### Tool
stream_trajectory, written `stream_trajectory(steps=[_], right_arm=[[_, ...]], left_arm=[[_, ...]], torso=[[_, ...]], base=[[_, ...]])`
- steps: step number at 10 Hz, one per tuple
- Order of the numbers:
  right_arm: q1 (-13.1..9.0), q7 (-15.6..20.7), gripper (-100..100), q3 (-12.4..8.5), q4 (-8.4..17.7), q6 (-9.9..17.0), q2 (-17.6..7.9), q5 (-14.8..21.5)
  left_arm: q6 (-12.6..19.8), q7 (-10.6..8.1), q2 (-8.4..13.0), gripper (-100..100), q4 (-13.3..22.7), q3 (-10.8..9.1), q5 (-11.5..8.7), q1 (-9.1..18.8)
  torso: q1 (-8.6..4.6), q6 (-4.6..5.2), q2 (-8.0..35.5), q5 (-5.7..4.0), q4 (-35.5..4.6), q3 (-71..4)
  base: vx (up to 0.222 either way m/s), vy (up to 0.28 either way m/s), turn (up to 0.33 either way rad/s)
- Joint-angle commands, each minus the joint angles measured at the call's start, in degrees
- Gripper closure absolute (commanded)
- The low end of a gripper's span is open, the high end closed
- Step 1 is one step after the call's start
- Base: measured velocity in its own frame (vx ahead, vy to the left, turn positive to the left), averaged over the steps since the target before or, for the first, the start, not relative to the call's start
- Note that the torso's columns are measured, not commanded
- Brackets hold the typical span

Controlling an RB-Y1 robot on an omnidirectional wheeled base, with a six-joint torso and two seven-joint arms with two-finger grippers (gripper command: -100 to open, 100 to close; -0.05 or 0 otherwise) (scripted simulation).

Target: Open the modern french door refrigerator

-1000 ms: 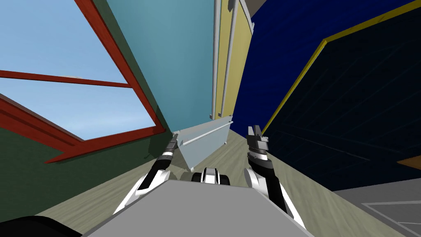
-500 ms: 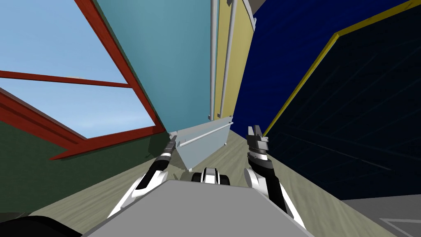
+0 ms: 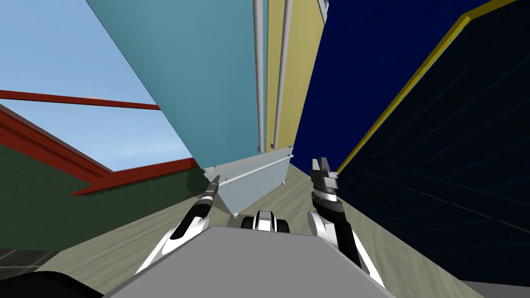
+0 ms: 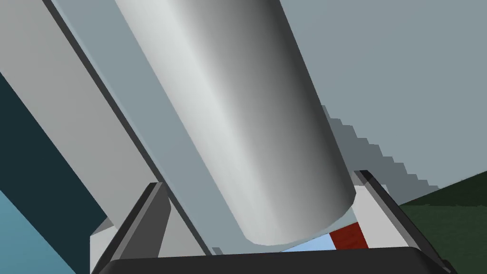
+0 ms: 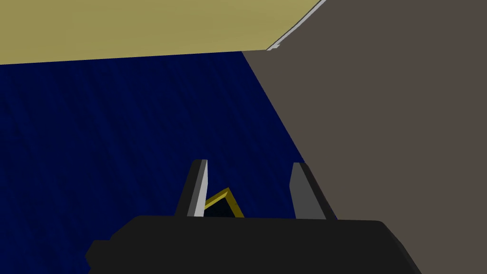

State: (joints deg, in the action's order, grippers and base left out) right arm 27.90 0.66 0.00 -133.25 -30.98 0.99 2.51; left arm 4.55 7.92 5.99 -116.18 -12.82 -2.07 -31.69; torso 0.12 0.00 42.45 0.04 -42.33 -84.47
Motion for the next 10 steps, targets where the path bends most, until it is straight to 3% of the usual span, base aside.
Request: stream_trajectory(steps=[1,4,5,10], right_arm=[[0.0,0.0,0,0.0,0.0,0.0,0.0,0.0],[0.0,0.0,0,0.0,0.0,0.0,0.0,0.0],[0.0,0.0,0,0.0,0.0,0.0,0.0,0.0],[0.0,0.0,0,0.0,0.0,0.0,0.0,0.0]], left_arm=[[2.7,0.03,-2.6,-100,1.5,-1.25,-0.4,-0.3],[2.9,0.01,-2.9,-100,1.5,-1.29,-0.4,-0.3],[2.8,0.01,-2.9,100,1.5,-1.29,-0.4,-0.3],[3.0,0.15,-3.0,100,-0.9,-0.67,-0.6,-2.0]], torso=[[-0.13,0.0,-0.1,-0.03,0.0,0.0],[0.14,0.01,-0.1,0.03,0.0,-0.1],[0.06,0.0,-0.1,0.02,0.0,-0.1],[-0.02,0.01,-0.3,0.09,0.2,-0.2]], base=[[0.045,-0.128,0.07],[0.015,-0.031,0.01],[0.0,0.0,0.0],[-0.125,-0.094,0.014]])
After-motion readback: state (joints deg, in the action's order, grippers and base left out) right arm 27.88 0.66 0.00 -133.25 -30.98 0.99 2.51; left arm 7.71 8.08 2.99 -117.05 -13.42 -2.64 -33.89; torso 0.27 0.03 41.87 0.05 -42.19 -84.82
